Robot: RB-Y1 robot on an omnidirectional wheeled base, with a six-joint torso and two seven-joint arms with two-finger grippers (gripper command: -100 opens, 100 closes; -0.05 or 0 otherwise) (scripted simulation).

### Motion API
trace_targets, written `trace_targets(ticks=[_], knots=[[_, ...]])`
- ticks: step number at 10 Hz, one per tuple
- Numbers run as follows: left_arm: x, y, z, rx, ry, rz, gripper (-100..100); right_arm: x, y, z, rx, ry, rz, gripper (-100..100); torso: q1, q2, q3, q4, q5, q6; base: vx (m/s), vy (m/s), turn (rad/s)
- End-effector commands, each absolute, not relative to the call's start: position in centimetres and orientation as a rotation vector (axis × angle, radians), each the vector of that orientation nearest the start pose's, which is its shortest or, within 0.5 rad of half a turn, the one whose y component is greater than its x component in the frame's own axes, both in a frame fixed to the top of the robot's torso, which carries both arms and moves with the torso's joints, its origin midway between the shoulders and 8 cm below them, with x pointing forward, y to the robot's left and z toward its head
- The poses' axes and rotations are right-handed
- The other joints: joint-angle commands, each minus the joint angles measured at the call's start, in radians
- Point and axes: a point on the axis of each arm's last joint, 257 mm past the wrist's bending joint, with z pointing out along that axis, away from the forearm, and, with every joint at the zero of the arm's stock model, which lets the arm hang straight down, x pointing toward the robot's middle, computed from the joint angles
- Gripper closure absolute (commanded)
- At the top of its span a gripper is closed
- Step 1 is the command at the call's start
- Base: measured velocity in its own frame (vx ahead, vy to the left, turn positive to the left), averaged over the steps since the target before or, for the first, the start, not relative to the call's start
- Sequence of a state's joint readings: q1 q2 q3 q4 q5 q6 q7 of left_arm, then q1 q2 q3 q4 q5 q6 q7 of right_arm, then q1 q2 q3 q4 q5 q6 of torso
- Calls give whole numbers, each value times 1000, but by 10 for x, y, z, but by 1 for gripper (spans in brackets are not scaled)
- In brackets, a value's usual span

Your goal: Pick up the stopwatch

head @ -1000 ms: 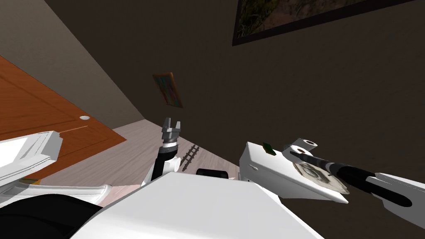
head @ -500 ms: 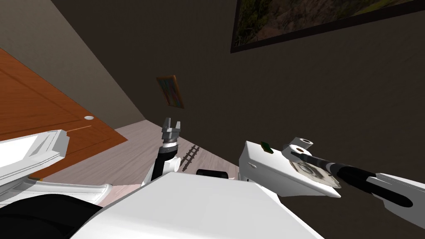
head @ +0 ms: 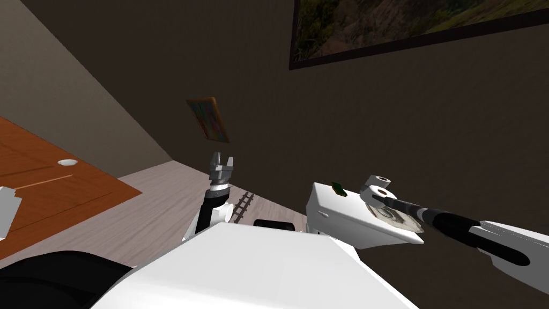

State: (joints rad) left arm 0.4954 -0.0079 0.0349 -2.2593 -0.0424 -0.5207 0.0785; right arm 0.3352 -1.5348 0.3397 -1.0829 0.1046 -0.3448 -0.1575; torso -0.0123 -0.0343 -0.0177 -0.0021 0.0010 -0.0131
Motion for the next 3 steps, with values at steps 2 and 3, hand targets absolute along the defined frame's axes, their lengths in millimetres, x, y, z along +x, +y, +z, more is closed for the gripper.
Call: trace_targets(ticks=[2, 3], knots=[[344, 286, 21, -659, 606, -1317, 0, 335, -710, -238, 263, 2246, -161, 100, 2, 0, 0, 0, -1, 0, 114, 23, -195], [344, 286, 21, -659, 605, -1317, 0, 334, -709, -239, 260, 2249, -159, 0, 1, 3, 1, 0, 0, -3, 9, 5, 7]])
